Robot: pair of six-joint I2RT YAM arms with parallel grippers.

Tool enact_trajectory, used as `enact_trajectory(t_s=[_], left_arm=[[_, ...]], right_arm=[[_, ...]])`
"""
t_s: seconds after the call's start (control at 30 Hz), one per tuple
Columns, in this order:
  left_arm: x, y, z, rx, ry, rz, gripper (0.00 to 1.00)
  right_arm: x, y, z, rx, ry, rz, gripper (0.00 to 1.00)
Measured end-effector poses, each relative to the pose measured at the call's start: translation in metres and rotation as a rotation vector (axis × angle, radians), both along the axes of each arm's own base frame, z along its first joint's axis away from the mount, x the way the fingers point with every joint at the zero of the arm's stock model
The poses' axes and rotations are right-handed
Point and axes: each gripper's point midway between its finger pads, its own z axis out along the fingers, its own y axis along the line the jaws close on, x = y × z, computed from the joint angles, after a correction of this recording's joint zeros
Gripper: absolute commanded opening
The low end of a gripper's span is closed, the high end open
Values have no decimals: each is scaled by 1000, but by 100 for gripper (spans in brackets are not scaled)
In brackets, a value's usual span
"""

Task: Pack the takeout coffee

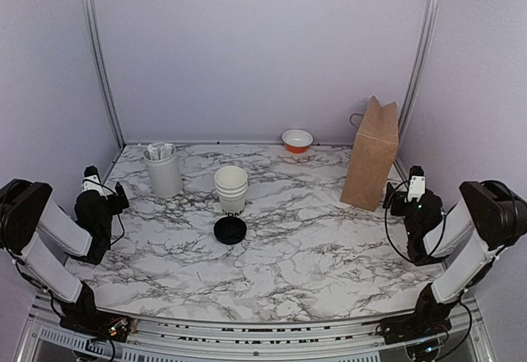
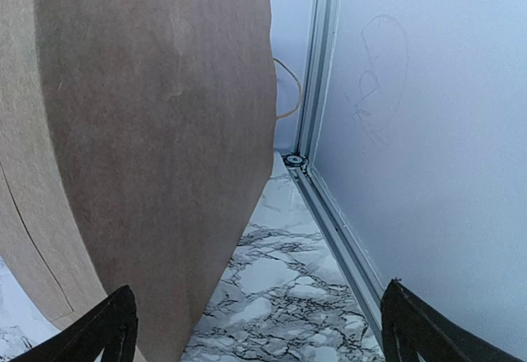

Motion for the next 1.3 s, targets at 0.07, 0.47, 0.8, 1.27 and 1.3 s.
enact_trajectory(t_s=[0.07, 0.47, 0.8, 1.27, 1.3], left_arm=[[0, 0, 0, 0, 0, 0, 99], [0, 3, 0, -4, -1, 9, 99], [-15, -13, 8, 52, -11, -7, 99], [-5, -72, 151, -157, -175, -235, 99], [-7, -79, 146, -185, -139, -270, 99]], right_arm=[[0, 0, 0, 0, 0, 0, 100], [0, 0, 0, 0, 0, 0, 100], [0, 0, 0, 0, 0, 0, 100], [-11, 32, 59, -22, -74, 17, 100], [-13, 39, 71, -8, -82, 36, 100]])
